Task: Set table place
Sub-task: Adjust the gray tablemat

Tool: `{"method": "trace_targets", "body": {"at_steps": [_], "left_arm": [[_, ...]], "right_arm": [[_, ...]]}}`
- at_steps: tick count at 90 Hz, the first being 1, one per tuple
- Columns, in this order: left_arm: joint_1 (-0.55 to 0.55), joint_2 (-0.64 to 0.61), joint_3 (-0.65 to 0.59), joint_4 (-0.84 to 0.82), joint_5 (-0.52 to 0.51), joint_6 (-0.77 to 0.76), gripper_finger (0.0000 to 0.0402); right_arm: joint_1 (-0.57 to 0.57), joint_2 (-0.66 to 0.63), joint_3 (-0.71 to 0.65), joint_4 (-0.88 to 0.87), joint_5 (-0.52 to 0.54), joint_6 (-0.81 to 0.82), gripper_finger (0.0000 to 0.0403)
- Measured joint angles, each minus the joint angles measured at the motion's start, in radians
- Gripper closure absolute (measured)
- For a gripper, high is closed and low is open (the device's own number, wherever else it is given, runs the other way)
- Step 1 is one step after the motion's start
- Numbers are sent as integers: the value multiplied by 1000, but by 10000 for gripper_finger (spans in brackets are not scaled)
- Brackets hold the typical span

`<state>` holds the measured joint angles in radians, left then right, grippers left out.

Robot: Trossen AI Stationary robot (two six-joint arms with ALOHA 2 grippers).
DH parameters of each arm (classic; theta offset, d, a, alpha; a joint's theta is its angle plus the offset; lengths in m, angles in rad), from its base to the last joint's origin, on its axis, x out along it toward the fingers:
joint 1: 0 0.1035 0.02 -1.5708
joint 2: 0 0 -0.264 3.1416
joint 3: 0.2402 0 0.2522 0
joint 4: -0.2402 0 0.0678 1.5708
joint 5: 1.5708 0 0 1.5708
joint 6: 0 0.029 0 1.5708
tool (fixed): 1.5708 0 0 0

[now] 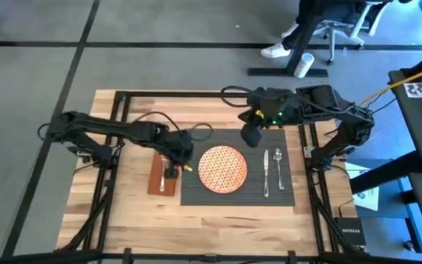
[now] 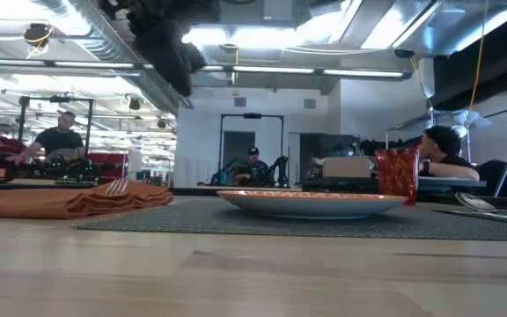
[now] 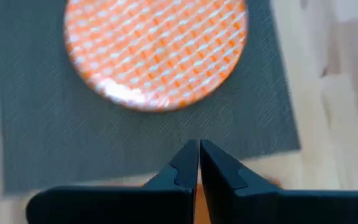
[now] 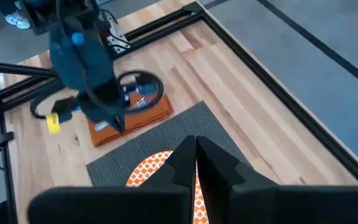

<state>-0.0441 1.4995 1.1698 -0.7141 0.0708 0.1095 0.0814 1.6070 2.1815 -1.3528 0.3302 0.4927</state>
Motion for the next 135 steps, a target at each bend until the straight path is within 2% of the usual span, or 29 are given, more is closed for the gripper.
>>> {"method": "trace_targets", "body": {"at_steps": [23, 33, 51, 67, 85, 107, 135], "left_arm": [[-50, 101, 0, 46, 0, -112, 402], [-90, 133, 0, 65, -36, -188, 402], [-160, 166, 0, 76, -63, -193, 402], [-202, 163, -64, 148, -63, -209, 402], [-207, 163, -151, 251, -65, -307, 402], [-203, 163, -151, 258, -85, -302, 402], [-157, 171, -151, 256, -176, -261, 402]], "right_arm": [[6, -28, 0, -14, -1, -35, 403], [34, -64, -1, -17, 3, -69, 403], [154, -119, 0, -10, 156, -52, 403], [227, -146, 0, -3, 201, 5, 403], [266, -146, 0, 2, 261, 29, 403], [266, -146, 0, 0, 255, 24, 403], [266, -147, 0, -3, 257, 7, 403]]}}
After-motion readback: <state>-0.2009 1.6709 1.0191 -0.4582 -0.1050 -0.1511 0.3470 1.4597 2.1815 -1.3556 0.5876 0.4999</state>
